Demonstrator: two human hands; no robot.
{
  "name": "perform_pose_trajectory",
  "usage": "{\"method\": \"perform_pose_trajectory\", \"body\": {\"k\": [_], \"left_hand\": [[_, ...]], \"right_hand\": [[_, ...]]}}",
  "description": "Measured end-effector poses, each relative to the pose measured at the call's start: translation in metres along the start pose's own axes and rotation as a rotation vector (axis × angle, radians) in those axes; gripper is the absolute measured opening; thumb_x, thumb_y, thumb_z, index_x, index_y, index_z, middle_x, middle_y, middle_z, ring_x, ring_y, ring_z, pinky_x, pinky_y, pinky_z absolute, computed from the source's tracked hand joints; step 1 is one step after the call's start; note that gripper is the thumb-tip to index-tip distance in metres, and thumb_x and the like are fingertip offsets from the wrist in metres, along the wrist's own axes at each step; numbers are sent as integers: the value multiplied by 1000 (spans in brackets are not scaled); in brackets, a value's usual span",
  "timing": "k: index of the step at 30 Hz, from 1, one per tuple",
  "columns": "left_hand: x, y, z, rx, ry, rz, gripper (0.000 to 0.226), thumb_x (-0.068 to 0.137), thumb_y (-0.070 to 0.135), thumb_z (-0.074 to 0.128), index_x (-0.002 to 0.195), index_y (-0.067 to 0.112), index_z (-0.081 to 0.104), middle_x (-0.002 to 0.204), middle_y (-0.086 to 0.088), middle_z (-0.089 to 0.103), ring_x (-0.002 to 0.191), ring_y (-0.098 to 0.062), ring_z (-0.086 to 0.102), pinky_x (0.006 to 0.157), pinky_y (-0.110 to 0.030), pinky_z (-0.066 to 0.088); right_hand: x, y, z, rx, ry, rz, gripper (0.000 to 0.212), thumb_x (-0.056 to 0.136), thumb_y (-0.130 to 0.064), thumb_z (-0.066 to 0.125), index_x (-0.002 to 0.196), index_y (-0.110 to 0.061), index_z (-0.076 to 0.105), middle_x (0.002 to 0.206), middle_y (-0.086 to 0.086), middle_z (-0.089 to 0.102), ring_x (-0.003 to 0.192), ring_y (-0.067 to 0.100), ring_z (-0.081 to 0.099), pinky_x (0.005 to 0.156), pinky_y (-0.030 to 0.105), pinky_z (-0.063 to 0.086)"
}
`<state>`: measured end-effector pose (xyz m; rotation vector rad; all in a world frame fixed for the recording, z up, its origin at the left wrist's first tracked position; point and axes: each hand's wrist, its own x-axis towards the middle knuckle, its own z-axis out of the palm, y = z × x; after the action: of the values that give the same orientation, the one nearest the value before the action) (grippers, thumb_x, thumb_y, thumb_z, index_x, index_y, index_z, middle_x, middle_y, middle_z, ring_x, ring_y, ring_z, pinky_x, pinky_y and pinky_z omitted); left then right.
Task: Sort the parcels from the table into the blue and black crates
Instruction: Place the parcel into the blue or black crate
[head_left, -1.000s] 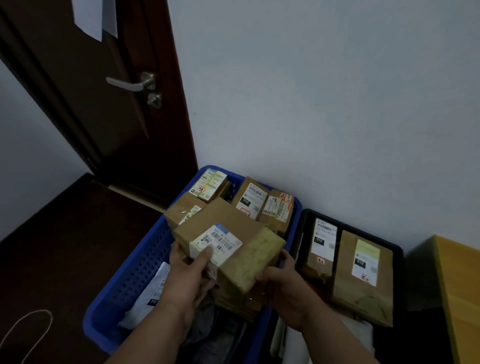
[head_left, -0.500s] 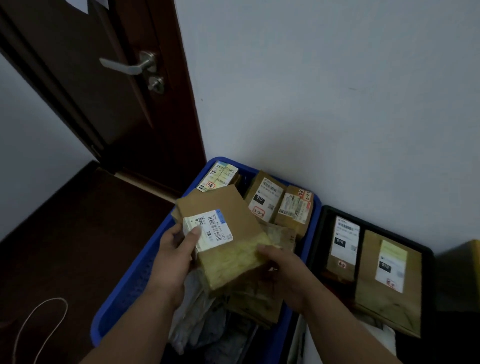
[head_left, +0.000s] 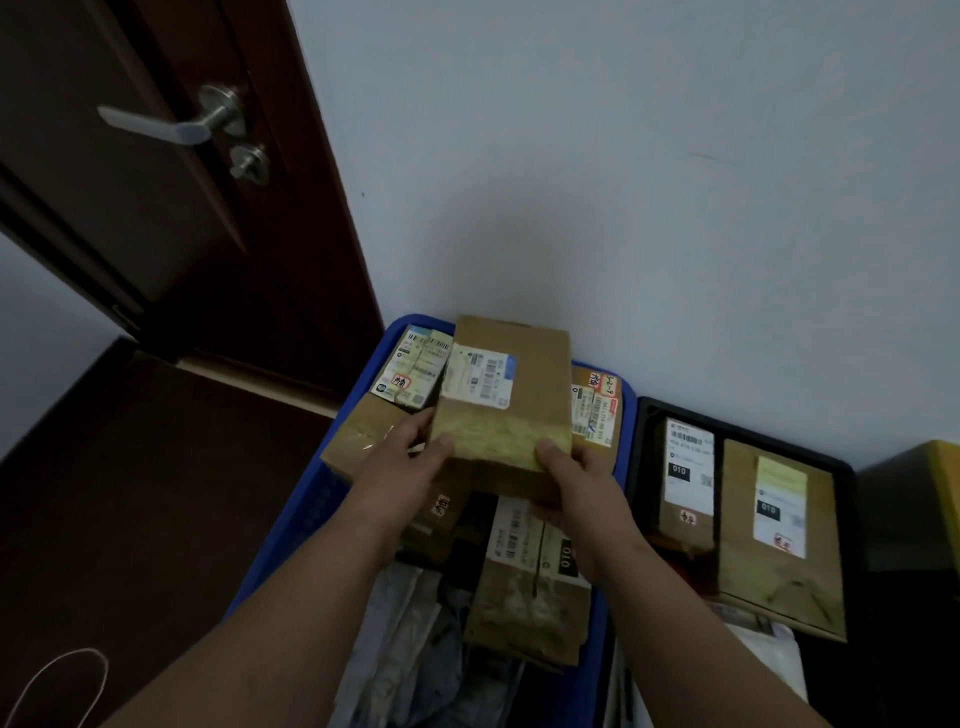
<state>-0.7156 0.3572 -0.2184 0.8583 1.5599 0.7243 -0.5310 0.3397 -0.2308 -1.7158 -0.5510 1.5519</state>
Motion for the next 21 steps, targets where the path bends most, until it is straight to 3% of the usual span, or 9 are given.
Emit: {"method": "perform_pose_trajectory", "body": {"k": [2,6,9,13,16,18,21], "left_hand": [[15,10,4,68,-9,37,45,99,31,53,142,37,43,131,6,53,109,-13,55,98,-38,46],[47,29,14,265,-29,89,49,99,35,50,147,37,38,143,2,49,124,-21,51,105,-46,43],[66,33,22,333,-37,102,50,100,32,49,149,33,37,146,1,47,127,-21,48,106,-43,43],[83,19,22,370,-25,78,48,100,25,46,144,41,40,138,3,54,114,-19,55,97,-42,51],[89,12,20,430,41,85,50,100,22,44,144,44,38,139,0,53,114,-22,56,98,-42,50],[90,9,19,505,91,133,50,101,16,42,144,39,42,134,-1,55,112,-25,57,96,-35,49],[90,5,19,559,82,156,52,98,11,43,143,37,44,135,-4,55,111,-27,59,95,-37,50]], "right_hand": [[8,-9,3,-132,57,-61,34,95,-45,57,121,-26,45,109,-4,57,98,18,60,91,45,54],[33,-22,5,-497,169,-140,32,98,-51,45,113,-22,45,97,-3,53,86,17,55,76,37,50],[52,-26,10,-660,258,-146,51,90,-58,43,123,-20,52,115,5,53,102,28,56,94,51,48],[67,-25,20,-742,212,-212,59,92,-42,52,145,-39,26,127,-1,54,115,27,53,105,56,33],[75,-29,26,-885,164,-227,61,96,-43,49,149,-43,19,133,5,50,121,30,49,108,55,30],[76,-29,29,-947,123,-245,54,97,-43,47,147,-42,24,131,7,51,120,30,49,108,53,27],[77,-23,27,-1080,133,-270,50,96,-43,45,144,-40,29,128,6,55,119,29,49,105,52,26]]}}
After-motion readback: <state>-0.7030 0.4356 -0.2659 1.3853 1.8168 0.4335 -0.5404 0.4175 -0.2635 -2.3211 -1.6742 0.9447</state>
